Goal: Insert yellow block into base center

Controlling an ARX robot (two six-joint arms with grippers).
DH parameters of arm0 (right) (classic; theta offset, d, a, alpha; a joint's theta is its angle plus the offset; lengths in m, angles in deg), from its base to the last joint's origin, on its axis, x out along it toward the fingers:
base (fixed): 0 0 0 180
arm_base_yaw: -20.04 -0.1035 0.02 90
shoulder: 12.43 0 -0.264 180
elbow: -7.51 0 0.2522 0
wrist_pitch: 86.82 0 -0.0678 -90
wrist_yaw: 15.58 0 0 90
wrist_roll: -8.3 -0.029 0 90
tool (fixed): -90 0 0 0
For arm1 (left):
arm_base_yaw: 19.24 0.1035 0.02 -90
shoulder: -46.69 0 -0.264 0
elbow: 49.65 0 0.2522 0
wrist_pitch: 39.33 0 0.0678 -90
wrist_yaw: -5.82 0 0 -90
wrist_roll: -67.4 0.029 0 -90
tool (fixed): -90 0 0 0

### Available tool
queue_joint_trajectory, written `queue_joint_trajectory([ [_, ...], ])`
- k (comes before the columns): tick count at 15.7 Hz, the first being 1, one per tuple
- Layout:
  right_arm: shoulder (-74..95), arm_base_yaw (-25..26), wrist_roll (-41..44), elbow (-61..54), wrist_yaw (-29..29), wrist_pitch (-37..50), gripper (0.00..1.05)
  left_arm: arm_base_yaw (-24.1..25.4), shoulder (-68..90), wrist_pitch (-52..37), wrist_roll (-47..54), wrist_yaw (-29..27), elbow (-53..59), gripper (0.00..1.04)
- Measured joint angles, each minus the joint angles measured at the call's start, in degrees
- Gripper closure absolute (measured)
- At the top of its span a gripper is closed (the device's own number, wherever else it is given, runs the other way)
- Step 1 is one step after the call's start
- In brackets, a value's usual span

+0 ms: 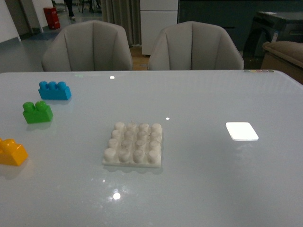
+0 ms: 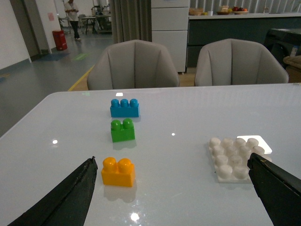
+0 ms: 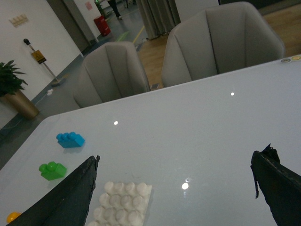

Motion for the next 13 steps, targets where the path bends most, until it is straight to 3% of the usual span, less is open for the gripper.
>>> queue_joint_trajectory([
  [3, -13.18, 3.04, 3.52, -8.39, -1.55, -3.3, 0.07, 0.0, 0.0, 0.0, 0.0, 0.0, 0.0, 0.07],
  [5, -18.49, 3.1, 7.61, -11.78, 4.57, -1.2, 0.17, 0.0, 0.0, 0.0, 0.0, 0.0, 0.0, 0.07],
  [7, -30.8, 6.51, 15.26, -18.91, 9.16, -5.92, 0.39, 0.0, 0.0, 0.0, -0.02, -0.07, 0.0, 0.07],
  [10, -48.52, 5.97, 18.53, -27.1, 8.74, -15.72, 0.78, 0.0, 0.0, 0.0, 0.0, 0.0, 0.0, 0.07],
  [12, -54.45, 5.97, 19.12, -30.36, 8.74, -15.96, 1.02, 0.0, 0.0, -0.02, 0.0, 0.0, 0.0, 0.07],
  [13, -55.23, 5.97, 19.32, -31.36, 8.74, -16.68, 1.03, 0.0, 0.0, 0.0, 0.0, 0.0, 0.0, 0.07],
])
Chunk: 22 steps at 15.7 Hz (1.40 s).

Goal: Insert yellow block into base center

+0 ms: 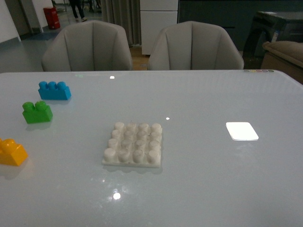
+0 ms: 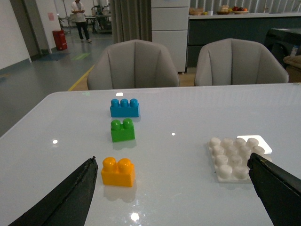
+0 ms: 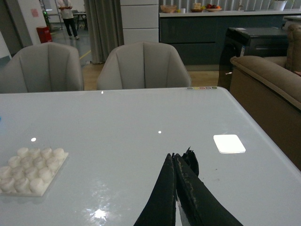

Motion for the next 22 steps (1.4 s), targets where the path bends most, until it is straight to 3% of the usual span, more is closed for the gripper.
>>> queue_joint_trajectory([
  [7, -7.74, 0.0, 0.0, -3.41, 0.0, -3.39, 1.03, 0.0, 0.0, 0.0, 0.0, 0.0, 0.0, 0.07],
  [8, -13.7, 0.0, 0.11, -4.24, -0.07, -11.23, 1.03, 0.0, 0.0, 0.0, -0.02, 0.0, 0.0, 0.07],
  [14, -16.68, 0.0, 0.15, -4.17, 0.02, -11.87, 1.02, 0.0, 0.0, 0.0, -0.02, 0.0, 0.0, 0.07],
  [16, -16.68, 0.0, 0.2, -4.17, 0.02, -11.85, 0.78, 0.0, 0.0, 0.0, -0.02, 0.0, 0.0, 0.07],
  [21, -16.68, 0.0, 0.2, -4.17, 0.02, -11.85, 0.58, 0.0, 0.0, 0.0, -0.02, 0.0, 0.0, 0.07],
  [22, -16.68, 0.0, 0.2, -4.17, 0.02, -11.85, 0.47, 0.0, 0.0, 0.0, -0.02, 0.0, 0.0, 0.07],
])
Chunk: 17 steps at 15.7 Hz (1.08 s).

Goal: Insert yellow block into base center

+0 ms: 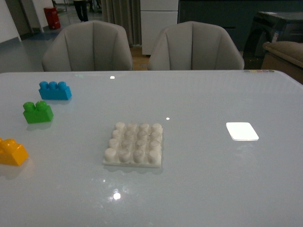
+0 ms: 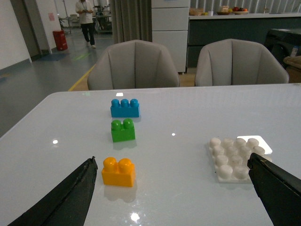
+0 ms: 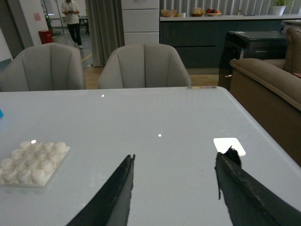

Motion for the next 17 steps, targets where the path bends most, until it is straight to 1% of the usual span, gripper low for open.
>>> queue_joint_trajectory([
  [2, 0.0, 0.0, 0.0, 0.0, 0.0, 0.0, 0.15, 0.0, 0.0, 0.0, 0.0, 0.0, 0.0, 0.07],
  [3, 0.0, 0.0, -0.02, 0.0, 0.0, 0.0, 0.05, 0.0, 0.0, 0.0, 0.0, 0.0, 0.0, 0.07],
  [5, 0.0, 0.0, 0.0, 0.0, 0.02, 0.0, 0.07, 0.0, 0.0, 0.0, 0.0, 0.0, 0.0, 0.07],
  [12, 0.0, 0.0, 0.0, 0.0, 0.0, 0.0, 0.06, 0.0, 0.0, 0.0, 0.0, 0.0, 0.0, 0.07],
  [13, 0.0, 0.0, 0.0, 0.0, 0.0, 0.0, 0.06, -0.26, 0.22, 1.16, -0.17, -0.72, -0.15, 0.07],
  [14, 0.0, 0.0, 0.02, 0.0, 0.04, -0.02, 0.06, -5.03, 5.01, 10.38, -2.19, -9.53, -3.76, 0.07],
  [15, 0.0, 0.0, 0.07, 0.0, -0.04, 0.07, 0.06, -8.92, 9.01, 12.76, -3.04, -14.56, -6.19, 0.07],
  [16, 0.0, 0.0, 0.02, 0.0, -0.02, -0.02, 0.06, -12.24, 9.75, 11.52, -3.15, -18.18, -7.1, 0.07],
  [17, 0.02, 0.0, 0.02, 0.0, -0.02, 0.0, 0.06, -12.63, 11.15, 7.58, -3.17, -18.12, -8.48, 0.07],
])
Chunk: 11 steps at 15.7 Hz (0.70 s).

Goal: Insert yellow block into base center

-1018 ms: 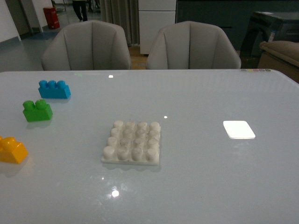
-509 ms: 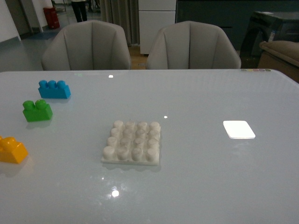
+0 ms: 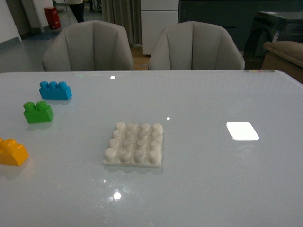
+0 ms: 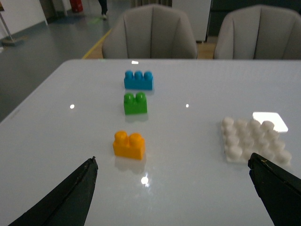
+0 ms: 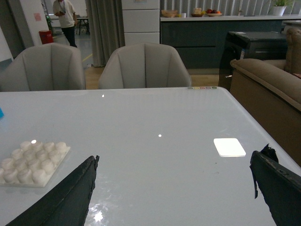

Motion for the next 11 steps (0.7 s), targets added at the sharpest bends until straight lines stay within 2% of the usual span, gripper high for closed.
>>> queue_joint_trajectory([
  [2, -0.02, 0.0, 0.0, 0.0, 0.0, 0.02, 0.06, 2.29, 9.94, -10.97, 0.04, 4.07, -1.55, 0.07],
  [4, -0.02, 0.0, 0.0, 0.0, 0.0, 0.02, 0.06, 8.79, 26.64, -25.57, 0.07, 12.52, -2.47, 0.07],
  [7, 0.0, 0.0, 0.0, 0.0, 0.0, 0.0, 0.06, 16.81, 57.61, -46.58, 1.14, 22.62, -13.53, 0.07],
  [8, 0.0, 0.0, 0.0, 0.0, 0.0, 0.0, 0.06, 18.32, 66.86, -48.72, 2.08, 23.87, -17.9, 0.07],
  [11, 0.0, 0.0, 0.0, 0.0, 0.0, 0.0, 0.06, 22.99, 87.56, -47.21, 5.01, 28.81, -28.79, 0.07],
])
